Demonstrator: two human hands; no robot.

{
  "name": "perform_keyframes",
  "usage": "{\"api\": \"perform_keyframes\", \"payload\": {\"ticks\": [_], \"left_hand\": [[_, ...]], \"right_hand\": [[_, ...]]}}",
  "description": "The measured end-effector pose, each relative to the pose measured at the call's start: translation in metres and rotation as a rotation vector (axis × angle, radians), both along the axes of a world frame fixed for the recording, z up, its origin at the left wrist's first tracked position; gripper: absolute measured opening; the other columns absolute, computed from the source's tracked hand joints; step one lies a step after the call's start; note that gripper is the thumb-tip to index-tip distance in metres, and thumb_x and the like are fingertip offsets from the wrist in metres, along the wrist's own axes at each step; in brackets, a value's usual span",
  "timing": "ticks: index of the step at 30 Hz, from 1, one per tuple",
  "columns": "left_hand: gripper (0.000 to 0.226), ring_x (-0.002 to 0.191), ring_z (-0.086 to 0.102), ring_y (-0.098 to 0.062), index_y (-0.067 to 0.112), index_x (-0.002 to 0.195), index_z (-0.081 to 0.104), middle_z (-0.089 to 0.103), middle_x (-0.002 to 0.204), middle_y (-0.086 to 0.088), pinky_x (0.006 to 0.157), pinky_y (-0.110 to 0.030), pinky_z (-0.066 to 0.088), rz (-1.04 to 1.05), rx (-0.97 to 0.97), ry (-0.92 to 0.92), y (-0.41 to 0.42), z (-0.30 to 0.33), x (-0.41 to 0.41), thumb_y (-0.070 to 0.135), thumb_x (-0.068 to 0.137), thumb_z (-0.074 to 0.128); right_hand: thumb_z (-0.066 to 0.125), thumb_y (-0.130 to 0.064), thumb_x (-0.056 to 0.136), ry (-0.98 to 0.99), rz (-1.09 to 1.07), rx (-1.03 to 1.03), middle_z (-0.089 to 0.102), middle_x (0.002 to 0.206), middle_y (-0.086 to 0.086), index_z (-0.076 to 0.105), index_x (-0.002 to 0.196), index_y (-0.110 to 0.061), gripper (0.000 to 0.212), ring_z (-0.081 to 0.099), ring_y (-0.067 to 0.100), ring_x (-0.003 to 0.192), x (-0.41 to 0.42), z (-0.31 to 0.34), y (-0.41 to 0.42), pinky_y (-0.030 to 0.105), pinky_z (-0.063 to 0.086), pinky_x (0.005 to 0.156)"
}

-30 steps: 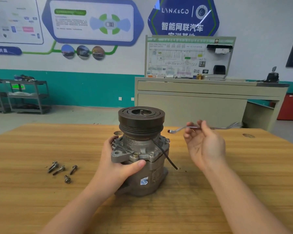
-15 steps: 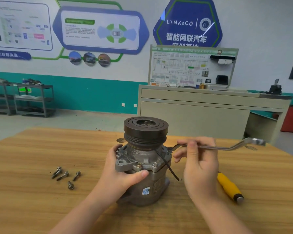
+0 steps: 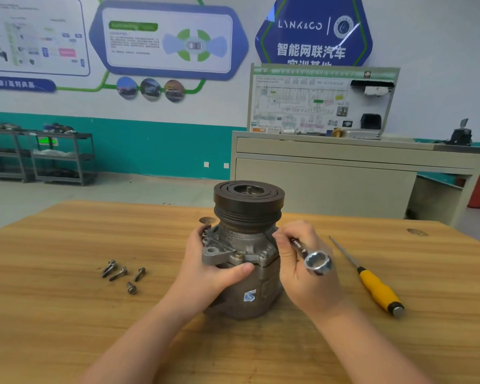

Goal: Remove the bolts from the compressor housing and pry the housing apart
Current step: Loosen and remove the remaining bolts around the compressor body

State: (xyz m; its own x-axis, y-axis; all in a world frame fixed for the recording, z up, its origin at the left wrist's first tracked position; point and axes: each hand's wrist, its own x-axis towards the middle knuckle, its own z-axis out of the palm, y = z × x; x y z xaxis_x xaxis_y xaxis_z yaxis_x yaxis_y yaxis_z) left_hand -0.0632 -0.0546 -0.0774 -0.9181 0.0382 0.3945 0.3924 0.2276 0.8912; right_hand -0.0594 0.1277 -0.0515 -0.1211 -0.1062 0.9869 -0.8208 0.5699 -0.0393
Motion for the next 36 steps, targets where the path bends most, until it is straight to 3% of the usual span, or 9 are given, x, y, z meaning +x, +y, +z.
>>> {"api": "perform_keyframes", "payload": {"ticks": [7, 9, 12, 17, 22, 25, 28, 32, 36], "left_hand": [[0.119, 0.119, 0.048, 0.007, 0.041, 0.134, 0.018, 0.048, 0.134, 0.016, 0.087, -0.007, 0.038, -0.017, 0.005, -0.022, -0.002, -0.002, -0.003, 0.065, 0.040, 0.085], [0.119, 0.118, 0.047, 0.009, 0.042, 0.135, 0.017, 0.047, 0.134, 0.017, 0.085, -0.005, 0.038, -0.021, 0.006, -0.021, -0.002, -0.002, -0.004, 0.065, 0.040, 0.085], [0.119, 0.121, 0.048, 0.004, 0.042, 0.136, 0.017, 0.047, 0.136, 0.015, 0.091, -0.011, 0.039, -0.020, 0.006, -0.020, -0.002, -0.003, -0.005, 0.065, 0.040, 0.085], [0.118, 0.124, 0.048, -0.001, 0.039, 0.136, 0.020, 0.046, 0.138, 0.011, 0.099, -0.019, 0.040, -0.015, -0.002, -0.013, -0.002, -0.002, -0.004, 0.064, 0.041, 0.084], [0.117, 0.121, 0.050, 0.002, 0.040, 0.136, 0.019, 0.048, 0.136, 0.012, 0.094, -0.014, 0.042, -0.036, 0.010, -0.029, -0.002, -0.001, -0.003, 0.062, 0.041, 0.085], [0.120, 0.125, 0.048, -0.003, 0.039, 0.140, 0.019, 0.046, 0.139, 0.010, 0.106, -0.029, 0.042, -0.027, -0.001, -0.019, -0.002, -0.001, -0.003, 0.062, 0.042, 0.085], [0.118, 0.125, 0.047, -0.002, 0.040, 0.139, 0.020, 0.045, 0.140, 0.009, 0.105, -0.026, 0.042, -0.014, 0.003, -0.012, -0.002, -0.003, -0.004, 0.061, 0.042, 0.084], [0.121, 0.119, 0.050, 0.007, 0.039, 0.140, 0.021, 0.047, 0.136, 0.013, 0.094, -0.012, 0.044, -0.021, 0.010, -0.017, -0.003, -0.005, -0.007, 0.062, 0.041, 0.085], [0.122, 0.117, 0.049, 0.011, 0.039, 0.139, 0.022, 0.046, 0.135, 0.015, 0.087, -0.008, 0.041, -0.018, 0.008, -0.004, -0.003, -0.004, -0.008, 0.065, 0.038, 0.084]], "right_hand": [[0.039, -0.032, 0.101, -0.127, 0.171, -0.501, 0.063, 0.076, -0.006, 0.046, 0.090, -0.044, 0.018, 0.054, 0.009, 0.055, 0.000, 0.000, 0.002, 0.020, 0.044, 0.056], [0.040, -0.034, 0.102, -0.105, 0.132, -0.477, 0.063, 0.077, -0.004, 0.048, 0.092, -0.038, 0.013, 0.055, 0.006, 0.058, -0.002, -0.001, 0.008, 0.020, 0.045, 0.059], [0.038, -0.037, 0.104, -0.034, 0.035, -0.301, 0.059, 0.075, 0.003, 0.057, 0.093, -0.009, 0.035, 0.056, 0.003, 0.065, -0.004, -0.005, 0.008, 0.013, 0.045, 0.065], [0.037, -0.034, 0.104, 0.042, -0.010, -0.149, 0.058, 0.073, 0.008, 0.049, 0.093, -0.014, 0.026, 0.053, 0.008, 0.067, -0.003, -0.002, 0.000, 0.015, 0.044, 0.062], [0.030, -0.021, 0.103, -0.249, 0.374, -0.795, 0.064, 0.069, -0.003, 0.041, 0.088, -0.025, 0.020, 0.049, 0.010, 0.050, -0.002, 0.005, 0.001, 0.018, 0.040, 0.048], [0.029, -0.017, 0.106, -0.640, 0.578, -1.169, 0.060, 0.059, 0.004, 0.042, 0.084, -0.015, 0.025, 0.045, 0.014, 0.040, -0.022, 0.017, 0.023, 0.019, 0.034, 0.041], [0.032, -0.020, 0.106, -1.009, 0.841, -1.316, 0.058, 0.061, 0.007, 0.048, 0.084, -0.011, 0.028, 0.047, 0.012, 0.040, -0.036, 0.024, 0.038, 0.017, 0.036, 0.038], [0.036, -0.020, 0.105, -0.927, 0.959, -1.449, 0.064, 0.066, 0.009, 0.050, 0.088, -0.008, 0.025, 0.056, 0.014, 0.047, -0.037, 0.021, 0.042, 0.018, 0.044, 0.043], [0.040, -0.024, 0.105, -0.747, 0.726, -1.293, 0.069, 0.069, 0.009, 0.047, 0.095, -0.013, 0.016, 0.058, 0.014, 0.050, -0.021, 0.021, 0.035, 0.021, 0.046, 0.045]]}}
